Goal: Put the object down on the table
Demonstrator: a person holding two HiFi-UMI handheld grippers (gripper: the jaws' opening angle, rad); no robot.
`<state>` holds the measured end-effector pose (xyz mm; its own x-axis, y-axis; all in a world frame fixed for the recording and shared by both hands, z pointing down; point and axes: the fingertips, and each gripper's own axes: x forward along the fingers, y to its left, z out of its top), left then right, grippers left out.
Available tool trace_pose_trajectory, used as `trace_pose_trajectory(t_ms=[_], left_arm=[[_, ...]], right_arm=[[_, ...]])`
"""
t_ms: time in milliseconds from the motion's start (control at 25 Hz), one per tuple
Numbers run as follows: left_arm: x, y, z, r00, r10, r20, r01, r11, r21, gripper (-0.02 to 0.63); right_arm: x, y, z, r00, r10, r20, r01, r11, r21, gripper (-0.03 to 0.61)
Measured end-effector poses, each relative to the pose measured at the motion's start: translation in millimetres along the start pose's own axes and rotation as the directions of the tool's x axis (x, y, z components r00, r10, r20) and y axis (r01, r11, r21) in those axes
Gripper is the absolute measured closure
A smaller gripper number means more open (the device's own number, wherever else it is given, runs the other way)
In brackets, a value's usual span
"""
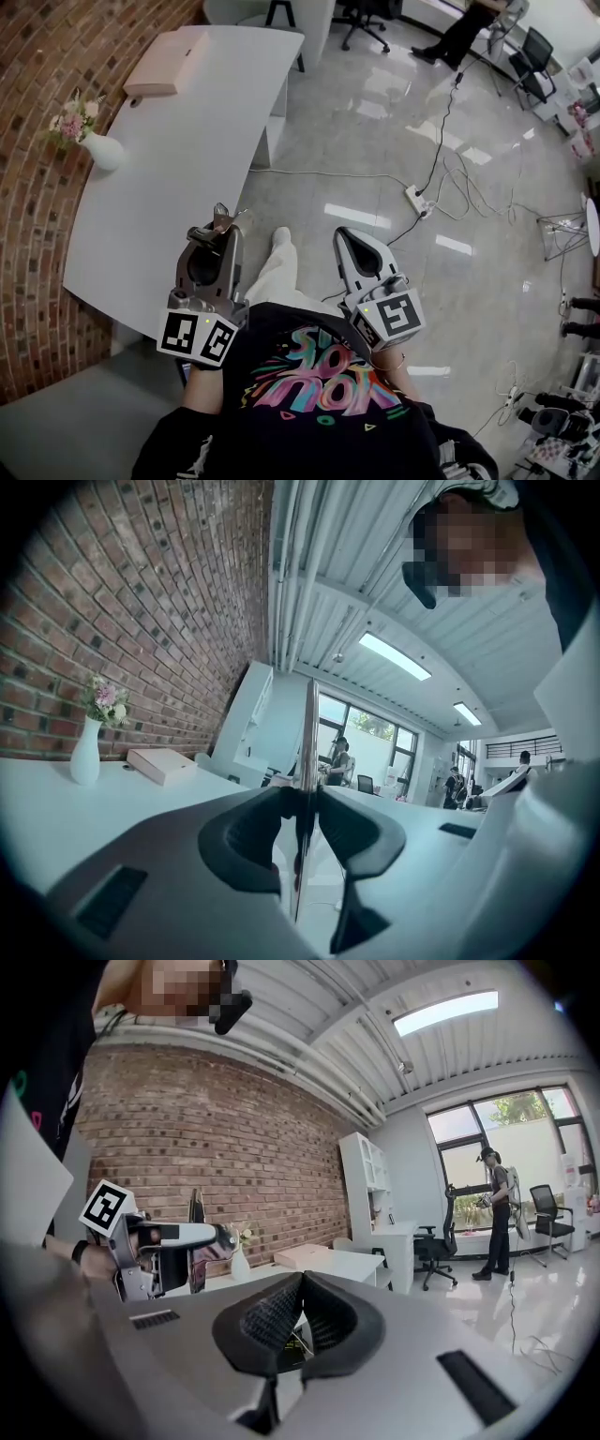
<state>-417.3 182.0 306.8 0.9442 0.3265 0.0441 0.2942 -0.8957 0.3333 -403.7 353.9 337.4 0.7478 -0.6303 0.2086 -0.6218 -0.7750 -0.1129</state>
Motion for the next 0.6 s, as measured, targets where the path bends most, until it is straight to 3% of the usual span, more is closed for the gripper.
trace_pose_trajectory(t_ms=[240,600], left_arm=[[73,33,8,1.0,0.01,0.005,-0.01,1.0,-0.014,0.479],[198,101,43,1.0,0.026,-0.008,-0.026,0.999,-0.041,0.479]], right_arm=[[67,-44,12,1.0,0.015,-0.012,-0.015,1.0,0.02,0.561],[197,-113,63,0.999,0.04,-0.015,-0.04,0.999,0.019,0.561]])
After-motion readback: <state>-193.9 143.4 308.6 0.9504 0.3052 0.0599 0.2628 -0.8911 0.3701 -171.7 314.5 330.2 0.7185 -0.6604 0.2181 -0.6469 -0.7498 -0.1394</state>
